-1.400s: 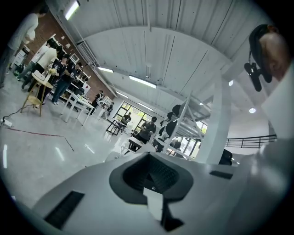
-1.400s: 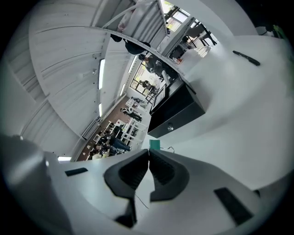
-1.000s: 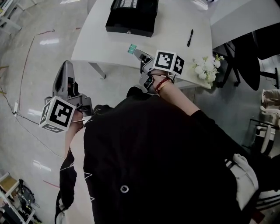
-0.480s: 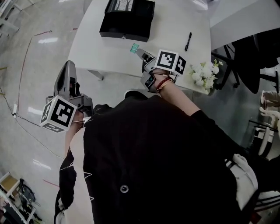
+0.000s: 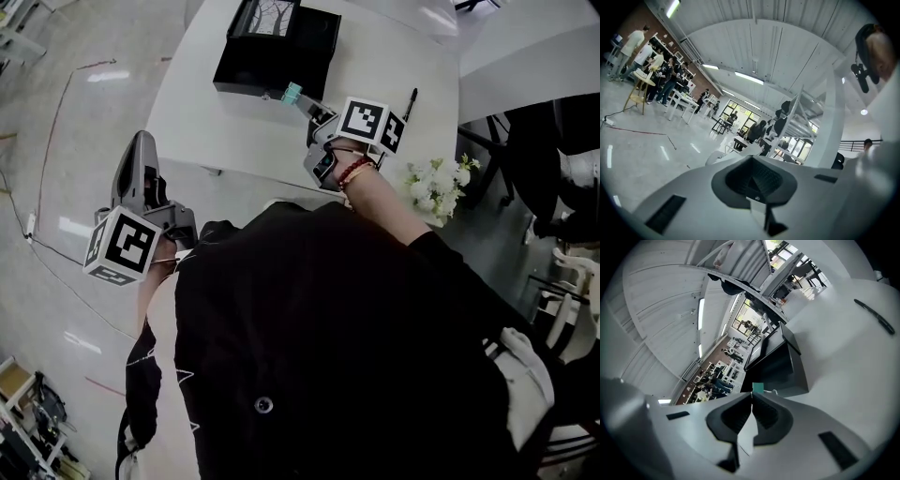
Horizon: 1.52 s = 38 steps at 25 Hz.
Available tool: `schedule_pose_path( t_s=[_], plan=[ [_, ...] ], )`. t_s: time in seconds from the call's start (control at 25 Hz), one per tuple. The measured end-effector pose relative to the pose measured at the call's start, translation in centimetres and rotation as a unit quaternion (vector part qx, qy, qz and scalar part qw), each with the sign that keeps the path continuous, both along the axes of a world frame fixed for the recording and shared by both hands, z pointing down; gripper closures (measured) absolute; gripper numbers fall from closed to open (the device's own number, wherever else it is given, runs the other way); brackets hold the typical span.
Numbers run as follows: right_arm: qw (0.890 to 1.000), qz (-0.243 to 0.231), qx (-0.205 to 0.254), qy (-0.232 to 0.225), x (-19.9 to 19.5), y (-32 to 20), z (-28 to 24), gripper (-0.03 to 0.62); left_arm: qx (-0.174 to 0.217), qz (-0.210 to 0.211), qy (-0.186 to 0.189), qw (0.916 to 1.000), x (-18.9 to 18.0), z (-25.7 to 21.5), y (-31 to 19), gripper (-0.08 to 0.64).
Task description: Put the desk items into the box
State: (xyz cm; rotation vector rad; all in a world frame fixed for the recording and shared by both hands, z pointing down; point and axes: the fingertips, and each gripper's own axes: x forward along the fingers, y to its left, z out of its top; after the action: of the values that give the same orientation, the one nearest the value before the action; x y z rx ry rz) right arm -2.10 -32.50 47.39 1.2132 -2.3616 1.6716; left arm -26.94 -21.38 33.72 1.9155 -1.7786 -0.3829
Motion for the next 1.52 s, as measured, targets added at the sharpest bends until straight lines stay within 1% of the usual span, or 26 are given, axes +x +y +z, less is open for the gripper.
schedule_pose_path(
  t_s=[0.2, 0.68, 0.88, 1.08, 1.16, 1.24, 1.36, 1.44, 1.52],
  plan=[
    [1.000, -0.011, 0.007, 0.004, -0.4, -1.5, -0.4, 0.580, -0.002, -0.011, -0.005, 0.9999, -0.3, -0.3, -0.3, 0.549],
    [0.999, -0.031, 0.026, 0.010, -1.8, -5.7, -1.3, 0.580, -0.028, -0.067, -0.010, 0.9973, -3.8, 0.7, 2.1, 0.549],
    [0.996, -0.062, 0.042, 0.044, -2.4, -7.2, -0.6, 0.580, -0.042, -0.097, -0.010, 0.9944, -5.4, 1.5, 3.8, 0.549],
    [0.991, -0.100, 0.038, 0.077, -3.1, -7.7, 0.6, 0.580, -0.052, -0.119, -0.007, 0.9914, -6.3, 2.0, 5.1, 0.549],
    [0.986, -0.125, 0.043, 0.100, -3.5, -7.7, 1.0, 0.580, -0.053, -0.127, -0.008, 0.9905, -6.6, 2.2, 5.6, 0.549],
    [0.977, -0.160, 0.055, 0.130, -3.9, -7.7, 1.3, 0.580, -0.055, -0.131, -0.006, 0.9898, -6.6, 2.3, 5.9, 0.549],
    [0.958, -0.209, 0.080, 0.180, -4.4, -7.7, 1.3, 0.580, -0.057, -0.135, -0.001, 0.9892, -6.5, 2.5, 6.2, 0.549],
    [0.944, -0.231, 0.094, 0.215, -4.5, -8.0, 1.2, 0.580, -0.056, -0.139, -0.004, 0.9887, -6.6, 2.5, 6.3, 0.549],
    [0.934, -0.252, 0.100, 0.234, -4.7, -8.2, 1.2, 0.580, -0.057, -0.143, -0.004, 0.9881, -6.7, 2.5, 6.4, 0.549]
  ],
)
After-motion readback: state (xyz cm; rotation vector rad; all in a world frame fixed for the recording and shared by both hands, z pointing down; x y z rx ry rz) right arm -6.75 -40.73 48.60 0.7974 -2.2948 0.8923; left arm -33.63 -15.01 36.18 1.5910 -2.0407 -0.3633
